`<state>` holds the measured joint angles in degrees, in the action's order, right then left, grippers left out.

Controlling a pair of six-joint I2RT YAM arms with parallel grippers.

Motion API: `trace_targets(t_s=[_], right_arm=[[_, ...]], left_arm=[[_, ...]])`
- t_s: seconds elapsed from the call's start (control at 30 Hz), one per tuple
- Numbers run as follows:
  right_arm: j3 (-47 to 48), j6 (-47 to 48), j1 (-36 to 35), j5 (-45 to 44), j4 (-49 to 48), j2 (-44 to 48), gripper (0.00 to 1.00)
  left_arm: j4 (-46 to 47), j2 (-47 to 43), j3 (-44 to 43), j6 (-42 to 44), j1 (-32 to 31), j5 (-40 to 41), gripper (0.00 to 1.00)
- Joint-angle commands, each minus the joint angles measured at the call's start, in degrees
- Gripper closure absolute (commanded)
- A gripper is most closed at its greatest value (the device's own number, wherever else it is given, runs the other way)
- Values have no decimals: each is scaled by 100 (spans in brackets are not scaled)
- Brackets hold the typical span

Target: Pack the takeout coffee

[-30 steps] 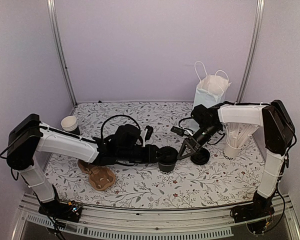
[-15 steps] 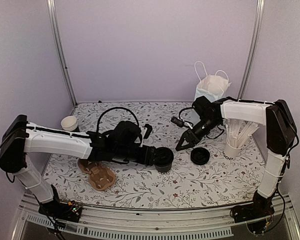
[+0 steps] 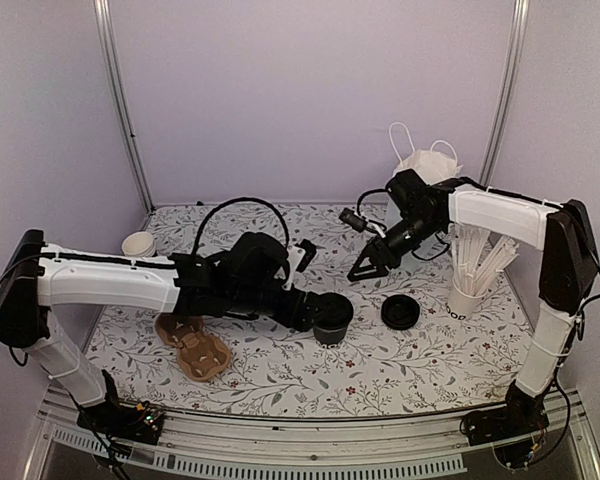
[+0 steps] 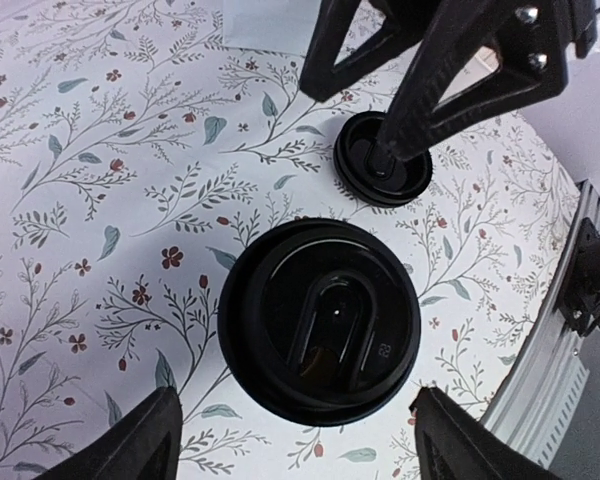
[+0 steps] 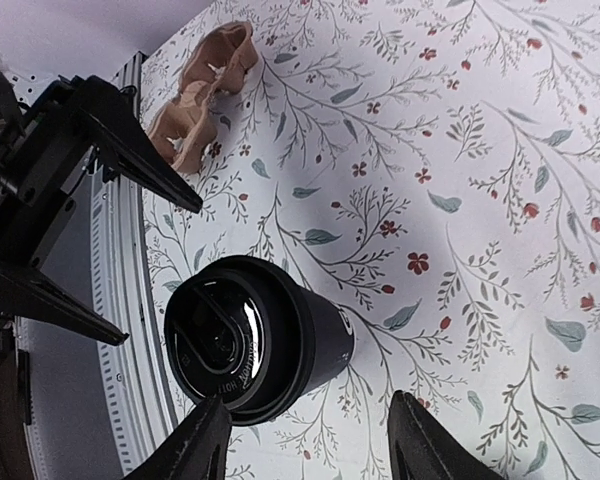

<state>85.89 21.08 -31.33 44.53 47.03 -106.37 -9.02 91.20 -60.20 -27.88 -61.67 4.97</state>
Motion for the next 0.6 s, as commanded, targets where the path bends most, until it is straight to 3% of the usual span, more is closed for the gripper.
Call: trace_targets(t_s=[0.0,0.17,0.4,0.57], right_arm=[[395,559,20,-551,-66,833,41],[-234,840,19,-1124,-961,2032,26],[-864,897,25,-1223,-1239,2681,24],[-1091,863,24,-1154,-1361,2850,24]], left_arm=[[-413,130,-479,517,-164,19,16],[-1162,667,-1253,919,-257,37,14],[-2019,1358,-2037,1022,-251,146,16],[-2090,1531,-2157,868,-250,132,19]])
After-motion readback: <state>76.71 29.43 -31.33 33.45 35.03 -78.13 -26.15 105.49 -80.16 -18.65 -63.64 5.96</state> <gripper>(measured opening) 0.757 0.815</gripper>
